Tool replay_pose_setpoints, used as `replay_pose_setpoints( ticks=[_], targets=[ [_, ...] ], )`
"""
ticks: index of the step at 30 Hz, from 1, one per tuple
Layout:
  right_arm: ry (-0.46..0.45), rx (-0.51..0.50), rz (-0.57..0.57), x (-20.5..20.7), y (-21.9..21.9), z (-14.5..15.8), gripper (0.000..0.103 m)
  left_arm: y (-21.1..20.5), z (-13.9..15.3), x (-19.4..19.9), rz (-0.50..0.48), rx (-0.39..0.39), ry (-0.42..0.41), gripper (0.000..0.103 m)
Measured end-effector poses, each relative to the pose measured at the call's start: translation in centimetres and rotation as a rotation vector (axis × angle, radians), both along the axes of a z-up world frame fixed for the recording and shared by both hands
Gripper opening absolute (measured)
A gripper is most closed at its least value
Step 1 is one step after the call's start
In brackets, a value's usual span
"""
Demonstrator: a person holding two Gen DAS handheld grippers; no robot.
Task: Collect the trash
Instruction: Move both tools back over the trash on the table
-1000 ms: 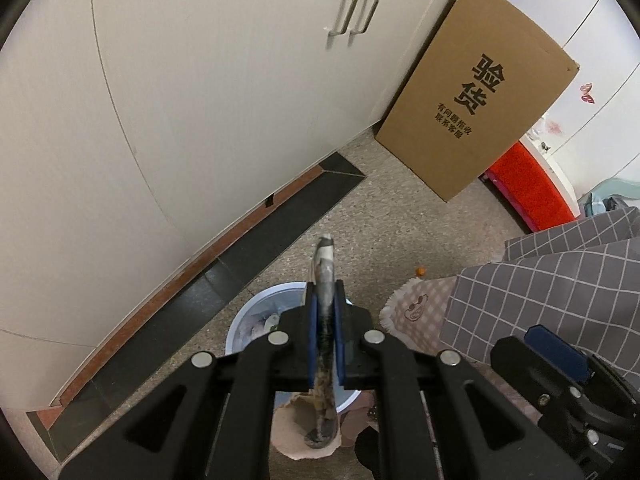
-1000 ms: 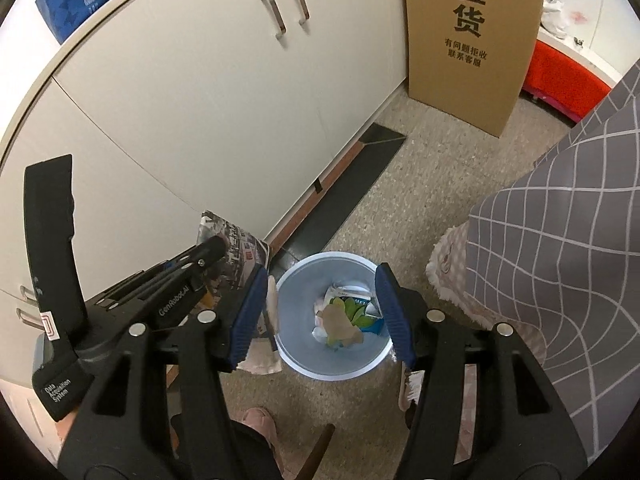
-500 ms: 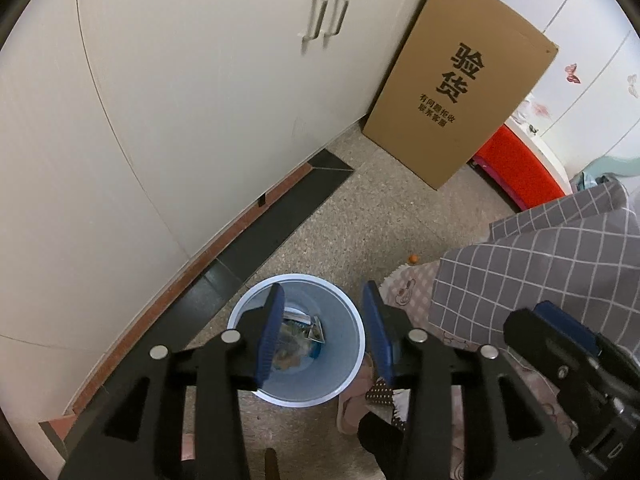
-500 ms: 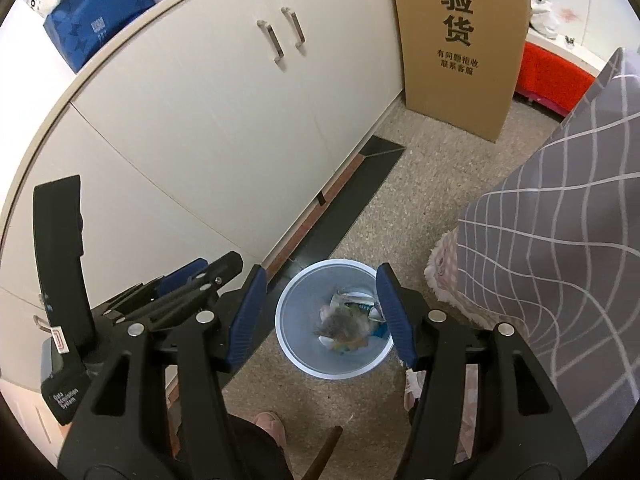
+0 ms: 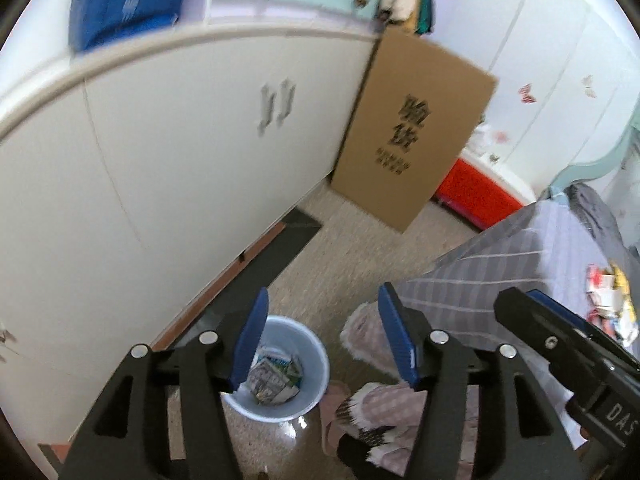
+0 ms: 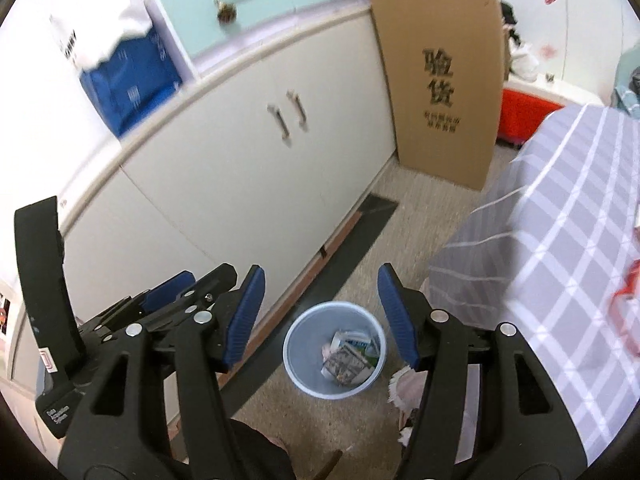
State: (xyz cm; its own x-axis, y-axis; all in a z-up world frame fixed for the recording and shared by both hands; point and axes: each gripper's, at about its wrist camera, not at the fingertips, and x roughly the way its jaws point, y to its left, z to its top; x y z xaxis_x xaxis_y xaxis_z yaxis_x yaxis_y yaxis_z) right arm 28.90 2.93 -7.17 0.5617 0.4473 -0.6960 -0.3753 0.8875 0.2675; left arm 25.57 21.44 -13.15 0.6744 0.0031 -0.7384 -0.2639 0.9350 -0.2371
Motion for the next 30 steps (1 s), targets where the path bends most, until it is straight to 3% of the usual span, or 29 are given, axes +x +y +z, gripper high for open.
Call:
replay_pose_setpoints(
  ticks=[5, 10, 22, 30],
  targets=[
    [-0.072, 0.020, -0.072, -1.1, -6.1, 3.2, 0.060, -5.8, 4.2, 0.0, -0.090, 0.037, -0.074, 0.062],
    [-0.117, 0.044, -0.183, -2.0, -13.9, 5.3, 0.062, -13.0, 6.3, 0.8, -0.210, 0.065, -0.104, 0.062],
    [-0.138, 0.059, -0.501, -3.0, -32.8, 6.2, 0.063, -31.9, 7.6, 3.6, -0.531, 0.135, -0.123, 0.062],
    [-0.114, 0.039, -0.600, -2.3, -39.2, 5.1, 0.067, -40.5, 6.3, 7.4, -0.625, 0.296, -0.052, 0.062]
  ],
)
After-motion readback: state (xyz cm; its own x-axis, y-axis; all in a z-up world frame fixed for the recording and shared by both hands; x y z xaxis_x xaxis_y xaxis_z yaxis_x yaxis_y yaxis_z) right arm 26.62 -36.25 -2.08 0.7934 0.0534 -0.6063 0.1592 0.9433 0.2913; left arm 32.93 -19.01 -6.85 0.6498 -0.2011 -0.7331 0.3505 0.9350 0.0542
